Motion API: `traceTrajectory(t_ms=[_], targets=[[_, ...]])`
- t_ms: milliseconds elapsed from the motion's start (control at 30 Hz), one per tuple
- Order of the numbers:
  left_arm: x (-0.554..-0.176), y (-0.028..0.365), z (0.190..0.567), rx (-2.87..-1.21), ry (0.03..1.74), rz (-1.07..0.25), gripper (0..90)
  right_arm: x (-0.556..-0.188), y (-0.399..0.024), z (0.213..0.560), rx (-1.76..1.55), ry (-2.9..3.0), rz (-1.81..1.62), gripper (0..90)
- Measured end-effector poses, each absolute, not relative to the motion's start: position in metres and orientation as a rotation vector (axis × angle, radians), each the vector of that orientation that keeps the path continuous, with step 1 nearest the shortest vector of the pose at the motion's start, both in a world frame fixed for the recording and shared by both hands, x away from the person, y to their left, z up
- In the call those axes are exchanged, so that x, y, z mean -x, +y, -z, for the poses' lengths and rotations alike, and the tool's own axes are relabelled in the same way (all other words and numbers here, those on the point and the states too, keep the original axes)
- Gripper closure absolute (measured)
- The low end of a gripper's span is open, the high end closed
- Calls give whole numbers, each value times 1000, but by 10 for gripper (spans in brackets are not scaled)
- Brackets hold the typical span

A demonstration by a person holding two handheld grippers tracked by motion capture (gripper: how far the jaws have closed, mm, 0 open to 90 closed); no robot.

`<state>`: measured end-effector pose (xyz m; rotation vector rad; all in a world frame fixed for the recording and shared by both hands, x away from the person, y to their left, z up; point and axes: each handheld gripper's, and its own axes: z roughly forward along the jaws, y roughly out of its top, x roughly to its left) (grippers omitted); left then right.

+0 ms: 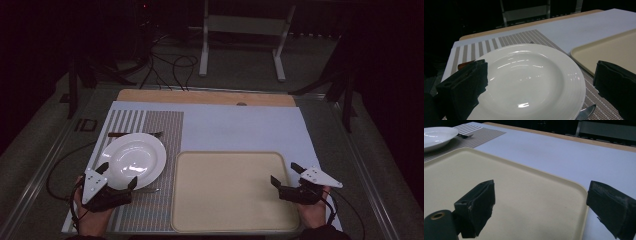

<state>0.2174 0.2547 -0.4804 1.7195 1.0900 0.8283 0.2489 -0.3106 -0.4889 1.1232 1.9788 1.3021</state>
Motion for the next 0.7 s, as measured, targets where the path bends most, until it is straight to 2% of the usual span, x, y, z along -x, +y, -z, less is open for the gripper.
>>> traceTrajectory(t_ms=[700], targets=[[-223, 269, 476, -1694, 1123, -813, 0, -248, -311, 492, -1142, 1969, -1282, 84]])
